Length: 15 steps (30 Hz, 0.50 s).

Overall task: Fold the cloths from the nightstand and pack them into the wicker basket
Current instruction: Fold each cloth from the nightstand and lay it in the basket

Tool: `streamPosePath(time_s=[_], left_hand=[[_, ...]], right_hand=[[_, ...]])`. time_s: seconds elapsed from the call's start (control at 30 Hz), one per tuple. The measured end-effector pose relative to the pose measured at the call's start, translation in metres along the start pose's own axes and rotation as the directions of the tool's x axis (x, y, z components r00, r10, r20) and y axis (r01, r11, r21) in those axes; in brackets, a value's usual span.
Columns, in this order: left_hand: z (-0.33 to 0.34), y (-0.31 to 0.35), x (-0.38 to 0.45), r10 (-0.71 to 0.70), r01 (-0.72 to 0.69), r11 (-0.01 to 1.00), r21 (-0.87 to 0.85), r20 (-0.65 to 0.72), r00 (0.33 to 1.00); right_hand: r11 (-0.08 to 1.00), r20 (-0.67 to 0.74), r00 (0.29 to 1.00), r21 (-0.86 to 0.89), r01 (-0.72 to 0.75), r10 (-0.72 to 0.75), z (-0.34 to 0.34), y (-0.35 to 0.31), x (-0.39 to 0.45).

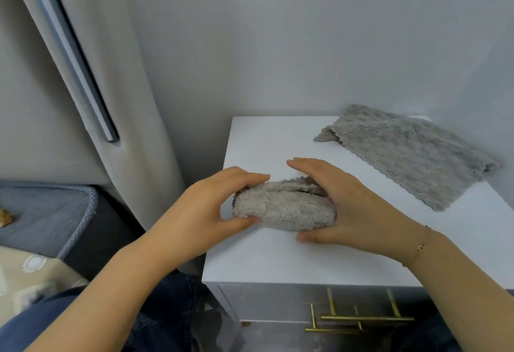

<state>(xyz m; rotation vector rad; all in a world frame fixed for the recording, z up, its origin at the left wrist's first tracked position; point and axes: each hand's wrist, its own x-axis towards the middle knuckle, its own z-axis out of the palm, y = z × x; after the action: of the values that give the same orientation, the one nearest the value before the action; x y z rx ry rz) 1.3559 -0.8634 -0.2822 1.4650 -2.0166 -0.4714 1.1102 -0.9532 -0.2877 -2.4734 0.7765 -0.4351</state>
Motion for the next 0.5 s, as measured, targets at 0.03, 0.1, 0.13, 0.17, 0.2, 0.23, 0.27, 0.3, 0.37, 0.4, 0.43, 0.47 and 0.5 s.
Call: streamPosePath(time_s=[0.03,0.1,0.13,0.17,0.2,0.23,0.27,0.3,0.37,0.4,0.43,0.47,0.5], left_hand=[[0.001,0.002,0.002,0.023,-0.023,1.0,0.015,0.01,1.0],[0.002,0.005,0.005,0.044,-0.045,0.999,0.022,0.03,0.999],[0.004,0.006,0.007,0.053,-0.053,0.998,0.016,0.035,0.998],[0.005,0.007,0.008,0.061,-0.061,0.998,0.007,0.037,0.997],[0.006,0.007,0.008,0.062,-0.062,0.998,-0.005,0.036,0.997],[0.008,0.008,0.01,0.055,-0.055,0.998,-0.02,0.037,0.998],[0.009,0.01,0.012,0.039,-0.037,0.999,-0.04,0.039,0.998],[0.009,0.012,0.013,0.015,-0.012,0.998,-0.069,0.036,0.999],[0.007,0.018,0.017,-0.031,0.036,0.989,-0.146,0.036,0.999],[0.007,0.021,0.021,-0.047,0.055,0.98,-0.192,0.042,0.998],[0.007,0.024,0.024,-0.064,0.072,0.967,-0.245,0.041,0.997],[0.008,0.027,0.029,-0.081,0.09,0.949,-0.303,0.041,0.996],[0.009,0.031,0.033,-0.102,0.108,0.927,-0.359,0.036,0.994]], right_hand=[[1.0,-0.012,1.0,-0.014,0.014,-0.014,0.001,0.0,0.0],[0.999,-0.036,0.999,-0.032,0.004,-0.005,0.0,0.002,-0.004],[0.999,-0.046,0.999,-0.052,0.0,-0.002,-0.003,0.005,-0.006],[0.996,-0.055,0.998,-0.086,0.005,-0.01,-0.004,0.006,-0.009],[0.992,-0.057,0.998,-0.125,0.017,-0.024,-0.004,0.007,-0.01],[0.988,-0.064,0.997,-0.155,0.025,-0.035,-0.006,0.008,-0.013],[0.985,-0.07,0.997,-0.17,0.024,-0.036,-0.007,0.008,-0.017],[0.985,-0.07,0.997,-0.169,0.019,-0.031,-0.009,0.006,-0.019],[0.993,-0.073,0.997,-0.122,-0.001,-0.008,-0.014,0.004,-0.024],[0.997,-0.083,0.996,-0.072,-0.019,0.013,-0.016,0.003,-0.027],[0.999,-0.099,0.994,-0.01,-0.036,0.035,-0.017,0.002,-0.029],[0.996,-0.118,0.99,0.061,-0.064,0.071,-0.019,0.0,-0.034],[0.985,-0.136,0.984,0.145,-0.094,0.114,-0.019,-0.003,-0.037]])
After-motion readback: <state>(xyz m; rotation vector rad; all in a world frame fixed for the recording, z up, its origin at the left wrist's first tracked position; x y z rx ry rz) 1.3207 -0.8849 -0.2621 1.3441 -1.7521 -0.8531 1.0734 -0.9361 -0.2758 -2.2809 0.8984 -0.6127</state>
